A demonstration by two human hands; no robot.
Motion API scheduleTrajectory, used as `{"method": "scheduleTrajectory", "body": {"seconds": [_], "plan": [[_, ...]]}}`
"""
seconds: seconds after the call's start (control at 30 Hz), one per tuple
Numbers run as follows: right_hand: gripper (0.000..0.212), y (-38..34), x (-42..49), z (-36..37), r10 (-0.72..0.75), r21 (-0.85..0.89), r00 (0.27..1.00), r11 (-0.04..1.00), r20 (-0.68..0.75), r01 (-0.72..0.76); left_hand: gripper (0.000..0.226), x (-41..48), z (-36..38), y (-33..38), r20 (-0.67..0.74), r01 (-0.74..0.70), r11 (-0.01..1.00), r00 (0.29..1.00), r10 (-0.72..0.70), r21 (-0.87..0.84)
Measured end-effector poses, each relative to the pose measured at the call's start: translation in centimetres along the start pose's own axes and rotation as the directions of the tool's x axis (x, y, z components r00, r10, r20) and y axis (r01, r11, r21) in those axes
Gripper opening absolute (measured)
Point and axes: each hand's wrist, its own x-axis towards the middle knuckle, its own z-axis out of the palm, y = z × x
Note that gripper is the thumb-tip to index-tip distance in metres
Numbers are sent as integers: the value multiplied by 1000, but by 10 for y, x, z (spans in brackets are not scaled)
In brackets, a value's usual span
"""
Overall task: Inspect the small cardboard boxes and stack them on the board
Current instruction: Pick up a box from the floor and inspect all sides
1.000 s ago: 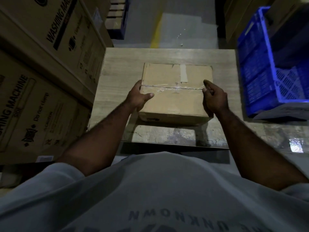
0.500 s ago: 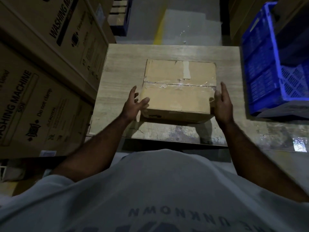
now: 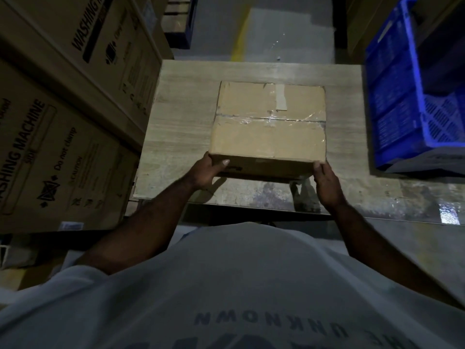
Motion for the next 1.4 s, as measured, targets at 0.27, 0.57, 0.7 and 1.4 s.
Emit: {"method": "scheduleTrajectory", "body": {"seconds": [0.27,0.57,0.7,1.4], "plan": [[50,-56,23,-24,-192,59,978,979,-81,197,62,13,-12,48,-342,-214,974,912,228,80],[38,-112,29,-29,-292,131,951,944,-98,304,57,26,-40,97,-487,-315,934,797,357,170],[52,-106,31,-24,-259,65,960,961,-109,267,54,27,-35,98,-484,-265,932,800,355,246],[64,-57,4,-4,-299,232,943,916,-145,326,61,-2,-27,45,-371,-369,912,884,285,-178]]}}
